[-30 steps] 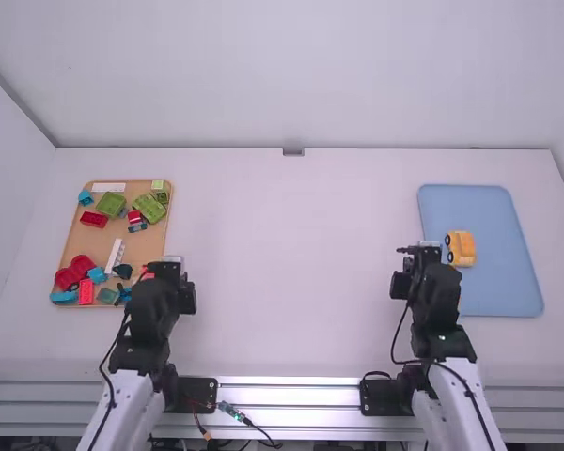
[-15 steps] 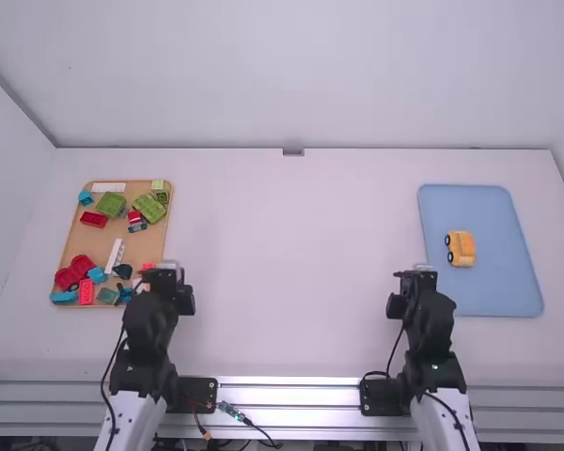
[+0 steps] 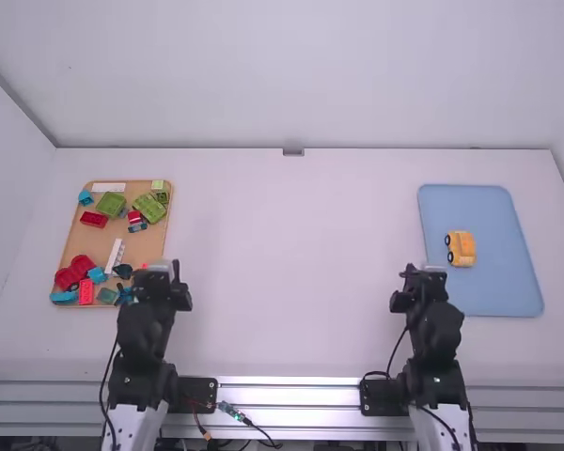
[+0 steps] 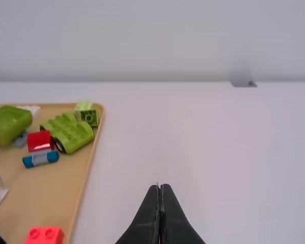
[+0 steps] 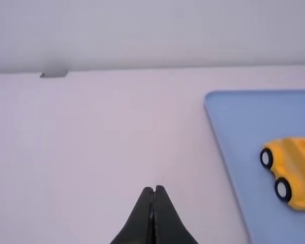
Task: Assemble lego blocks to make yellow taxi
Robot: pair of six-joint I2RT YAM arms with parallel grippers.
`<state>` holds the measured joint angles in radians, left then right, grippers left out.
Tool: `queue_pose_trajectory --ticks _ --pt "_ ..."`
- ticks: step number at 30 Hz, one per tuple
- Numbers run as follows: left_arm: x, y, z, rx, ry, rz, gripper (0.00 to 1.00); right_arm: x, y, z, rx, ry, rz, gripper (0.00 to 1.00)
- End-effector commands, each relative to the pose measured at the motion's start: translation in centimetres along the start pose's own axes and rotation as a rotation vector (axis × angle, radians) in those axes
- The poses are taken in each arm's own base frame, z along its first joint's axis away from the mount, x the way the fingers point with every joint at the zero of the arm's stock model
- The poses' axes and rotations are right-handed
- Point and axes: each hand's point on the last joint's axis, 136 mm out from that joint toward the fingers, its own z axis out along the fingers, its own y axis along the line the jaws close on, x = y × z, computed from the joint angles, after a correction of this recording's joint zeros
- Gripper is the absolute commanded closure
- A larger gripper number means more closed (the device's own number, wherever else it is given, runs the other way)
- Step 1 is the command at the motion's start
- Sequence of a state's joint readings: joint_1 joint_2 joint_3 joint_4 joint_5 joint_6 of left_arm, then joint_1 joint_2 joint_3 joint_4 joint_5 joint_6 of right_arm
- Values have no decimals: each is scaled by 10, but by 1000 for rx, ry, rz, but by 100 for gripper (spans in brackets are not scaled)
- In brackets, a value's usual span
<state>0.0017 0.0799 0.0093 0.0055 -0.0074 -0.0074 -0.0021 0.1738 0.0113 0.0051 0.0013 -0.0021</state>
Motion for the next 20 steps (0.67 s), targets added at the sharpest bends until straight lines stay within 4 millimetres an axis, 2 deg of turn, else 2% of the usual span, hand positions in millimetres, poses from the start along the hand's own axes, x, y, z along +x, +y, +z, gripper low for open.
queue_pose_trajectory --ticks 1,6,14,20 --pt "-1 -2 -1 9 -17 8 100 -1 1 -1 -3 -18 1 100" --pt "-12 -2 -4 9 -65 7 100 -14 1 -5 -3 -79 0 100" --pt "-12 -2 -4 9 -65 7 100 -30 1 -12 -3 -156 -1 100" --pt "-12 -2 -4 9 -65 7 100 -31 1 -12 -3 -157 -1 100"
